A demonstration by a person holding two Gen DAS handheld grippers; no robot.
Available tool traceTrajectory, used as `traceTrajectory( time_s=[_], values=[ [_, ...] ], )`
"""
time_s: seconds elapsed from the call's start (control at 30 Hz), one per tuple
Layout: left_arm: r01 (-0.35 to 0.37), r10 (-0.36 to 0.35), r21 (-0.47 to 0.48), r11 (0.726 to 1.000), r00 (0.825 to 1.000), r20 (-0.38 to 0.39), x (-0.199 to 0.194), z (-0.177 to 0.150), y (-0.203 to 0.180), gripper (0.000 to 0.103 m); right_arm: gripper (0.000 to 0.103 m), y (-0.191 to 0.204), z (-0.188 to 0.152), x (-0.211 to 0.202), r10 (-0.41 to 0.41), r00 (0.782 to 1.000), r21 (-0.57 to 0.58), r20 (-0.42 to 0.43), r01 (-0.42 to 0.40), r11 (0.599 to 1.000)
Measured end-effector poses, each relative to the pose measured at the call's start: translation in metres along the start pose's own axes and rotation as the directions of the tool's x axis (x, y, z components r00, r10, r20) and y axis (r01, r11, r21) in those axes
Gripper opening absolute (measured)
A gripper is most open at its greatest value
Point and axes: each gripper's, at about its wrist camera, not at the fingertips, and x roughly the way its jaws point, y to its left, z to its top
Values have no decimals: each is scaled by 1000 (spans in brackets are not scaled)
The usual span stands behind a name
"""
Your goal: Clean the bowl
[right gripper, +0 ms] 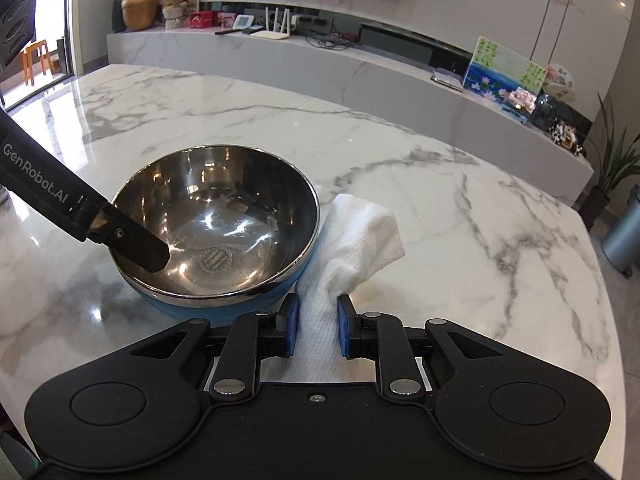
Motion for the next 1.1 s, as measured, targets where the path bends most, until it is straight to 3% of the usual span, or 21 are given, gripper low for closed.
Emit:
traceTrajectory(
  time_s=[0.07,0.33,0.77,0.9,1.03,1.1],
  values=[
    [-16,16,16,1000,1000,5,0,0,-3,36,18,1,-1,0,1,1000,-4,-1,-1,1000],
    [-145,137,150,978,988,65,11,-1,-23,23,18,5,-3,1,-20,1000,-1,-11,20,1000],
    [-170,154,191,967,984,94,23,2,-30,23,18,15,-12,11,28,994,-38,-106,-33,999],
    [-162,150,163,973,985,86,22,4,-26,23,18,13,-12,11,23,994,-23,-108,-26,999],
    [-150,142,113,982,987,74,16,6,-20,46,18,11,-11,10,9,995,-16,-100,-11,1000],
    [-135,129,106,985,990,63,13,4,-18,46,18,9,-10,7,-4,996,-7,-86,3,1000]
  ],
)
